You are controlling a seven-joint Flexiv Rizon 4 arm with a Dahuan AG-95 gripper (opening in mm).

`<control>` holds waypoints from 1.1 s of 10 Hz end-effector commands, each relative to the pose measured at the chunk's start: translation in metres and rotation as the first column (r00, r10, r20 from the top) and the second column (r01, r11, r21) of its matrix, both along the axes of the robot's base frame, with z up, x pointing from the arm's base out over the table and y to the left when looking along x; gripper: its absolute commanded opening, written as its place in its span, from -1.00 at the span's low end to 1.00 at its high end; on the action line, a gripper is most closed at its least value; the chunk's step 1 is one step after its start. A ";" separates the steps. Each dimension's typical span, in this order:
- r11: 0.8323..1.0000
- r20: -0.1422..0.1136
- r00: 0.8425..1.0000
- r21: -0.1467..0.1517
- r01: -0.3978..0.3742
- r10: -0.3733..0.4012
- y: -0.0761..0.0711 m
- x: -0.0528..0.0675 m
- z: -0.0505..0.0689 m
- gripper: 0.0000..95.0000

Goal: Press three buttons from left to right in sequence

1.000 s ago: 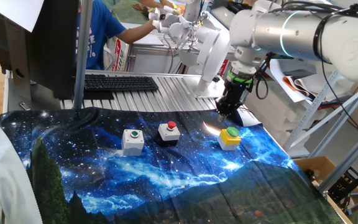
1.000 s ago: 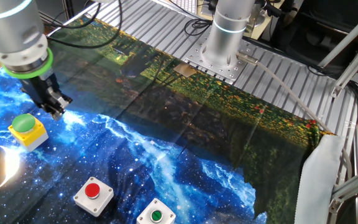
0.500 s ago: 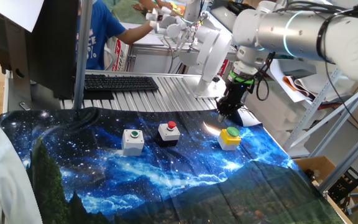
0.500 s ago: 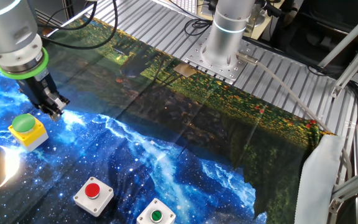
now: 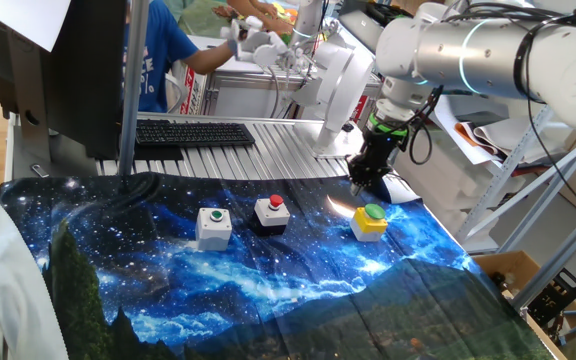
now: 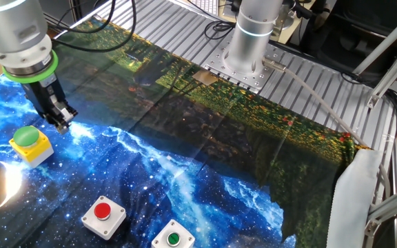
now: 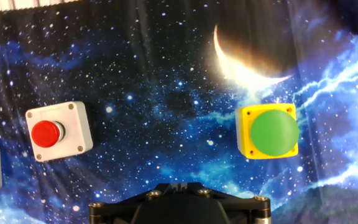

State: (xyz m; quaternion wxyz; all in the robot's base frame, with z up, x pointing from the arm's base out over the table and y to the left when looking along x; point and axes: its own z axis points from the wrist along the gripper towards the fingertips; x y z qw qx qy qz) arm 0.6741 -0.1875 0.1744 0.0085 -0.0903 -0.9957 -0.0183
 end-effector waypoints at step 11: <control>0.989 0.074 0.987 -0.031 0.147 -0.144 0.000 0.000 0.000 -1.00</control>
